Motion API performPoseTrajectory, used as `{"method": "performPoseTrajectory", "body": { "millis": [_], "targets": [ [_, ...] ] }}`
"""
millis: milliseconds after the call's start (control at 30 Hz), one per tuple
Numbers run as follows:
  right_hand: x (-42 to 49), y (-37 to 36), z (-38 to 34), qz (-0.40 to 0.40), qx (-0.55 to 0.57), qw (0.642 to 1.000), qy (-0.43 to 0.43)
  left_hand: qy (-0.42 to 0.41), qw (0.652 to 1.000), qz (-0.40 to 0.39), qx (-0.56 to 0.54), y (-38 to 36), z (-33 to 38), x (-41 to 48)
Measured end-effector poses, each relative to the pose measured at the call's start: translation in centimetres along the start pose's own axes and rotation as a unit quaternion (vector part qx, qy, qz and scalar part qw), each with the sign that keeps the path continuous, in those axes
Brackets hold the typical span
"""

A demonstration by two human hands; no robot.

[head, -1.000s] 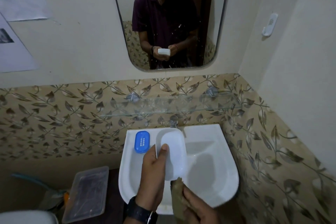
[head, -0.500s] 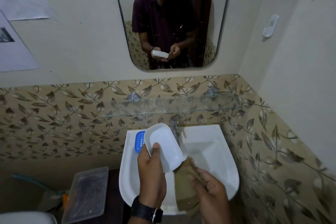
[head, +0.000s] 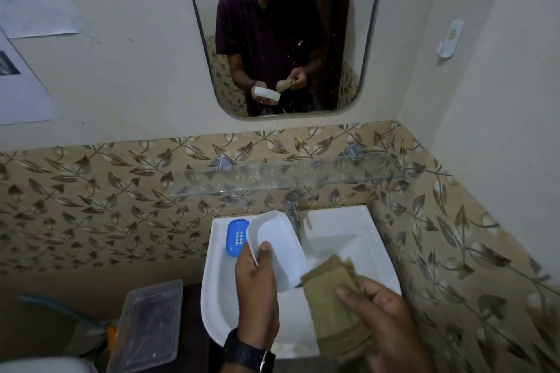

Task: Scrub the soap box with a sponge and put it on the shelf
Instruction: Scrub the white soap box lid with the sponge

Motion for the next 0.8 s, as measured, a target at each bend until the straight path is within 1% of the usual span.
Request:
{"method": "performPoseTrajectory", "body": {
  "millis": [33, 100, 133, 200, 267, 300, 367, 400, 433, 467, 500, 533, 567, 600, 667, 700, 733, 767, 800],
  "targets": [
    [0.0, 0.2, -1.2, 0.010, -0.005, 0.999, 0.034, 0.004, 1.000, 0.001, -0.004, 0.1, -0.3, 0.1],
    [0.0, -0.6, -3.9, 0.024, -0.068, 0.990, 0.122, 0.011, 1.000, -0.010, -0.017, -0.3, -0.9, -0.2],
    [-0.1, -1.4, -5.2, 0.035, -0.122, 0.977, 0.169, 0.016, 0.999, -0.025, -0.030, -0.7, -1.1, -0.5],
    [-0.1, -3.2, -6.9, 0.072, -0.250, 0.931, 0.255, 0.026, 0.993, -0.091, -0.071, -2.4, -1.2, -1.2],
    [-0.3, -5.5, -7.5, 0.090, -0.332, 0.880, 0.327, 0.045, 0.970, -0.179, -0.157, -4.3, -0.6, -2.4],
    [-0.5, -6.5, -7.5, 0.102, -0.356, 0.859, 0.354, 0.064, 0.954, -0.206, -0.206, -4.9, -0.3, -2.9],
    [-1.0, -7.7, -7.1, 0.124, -0.394, 0.822, 0.392, 0.124, 0.911, -0.241, -0.310, -5.8, -0.1, -3.6],
    [-1.2, -8.1, -6.6, 0.119, -0.411, 0.809, 0.403, 0.145, 0.901, -0.236, -0.334, -5.9, -0.2, -3.5],
    [-1.3, -8.7, -6.1, 0.099, -0.427, 0.798, 0.414, 0.143, 0.907, -0.228, -0.325, -5.7, 0.0, -3.3],
    [-1.6, -9.1, -5.7, 0.076, -0.445, 0.786, 0.423, 0.140, 0.922, -0.196, -0.304, -5.0, 0.3, -3.0],
    [-1.8, -9.4, -5.3, 0.053, -0.463, 0.773, 0.430, 0.155, 0.931, -0.162, -0.289, -3.7, 0.3, -2.8],
    [-1.9, -9.6, -5.0, 0.038, -0.482, 0.761, 0.432, 0.151, 0.938, -0.145, -0.278, -3.1, 0.4, -2.6],
    [-1.9, -9.5, -4.9, 0.035, -0.498, 0.752, 0.430, 0.125, 0.950, -0.135, -0.251, -2.6, -0.2, -2.0],
    [-1.8, -9.2, -5.2, 0.044, -0.507, 0.747, 0.429, 0.109, 0.948, -0.154, -0.256, -3.0, -0.5, -1.9],
    [-1.7, -8.5, -6.3, 0.079, -0.517, 0.734, 0.433, 0.132, 0.913, -0.228, -0.310, -4.1, -0.7, -2.4],
    [-1.7, -8.5, -7.1, 0.101, -0.532, 0.715, 0.441, 0.130, 0.909, -0.250, -0.307, -4.6, -0.5, -2.7],
    [-1.8, -8.6, -7.7, 0.122, -0.546, 0.693, 0.454, 0.139, 0.928, -0.228, -0.259, -4.1, -0.7, -2.6],
    [-2.0, -8.7, -8.3, 0.138, -0.542, 0.685, 0.467, 0.143, 0.941, -0.210, -0.224, -3.5, -0.7, -2.5],
    [-2.1, -8.8, -8.6, 0.144, -0.525, 0.690, 0.477, 0.129, 0.945, -0.226, -0.197, -3.6, -1.0, -2.6]
  ]
}}
Point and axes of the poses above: each hand's wrist, its own x-axis towards the middle knuckle, its own y-axis out of the back of the hand, z = x × y, the point moved 9 cm from there along x, towards the middle knuckle, and after that the axes turned 3 degrees about -y, right-handed, at the moved point
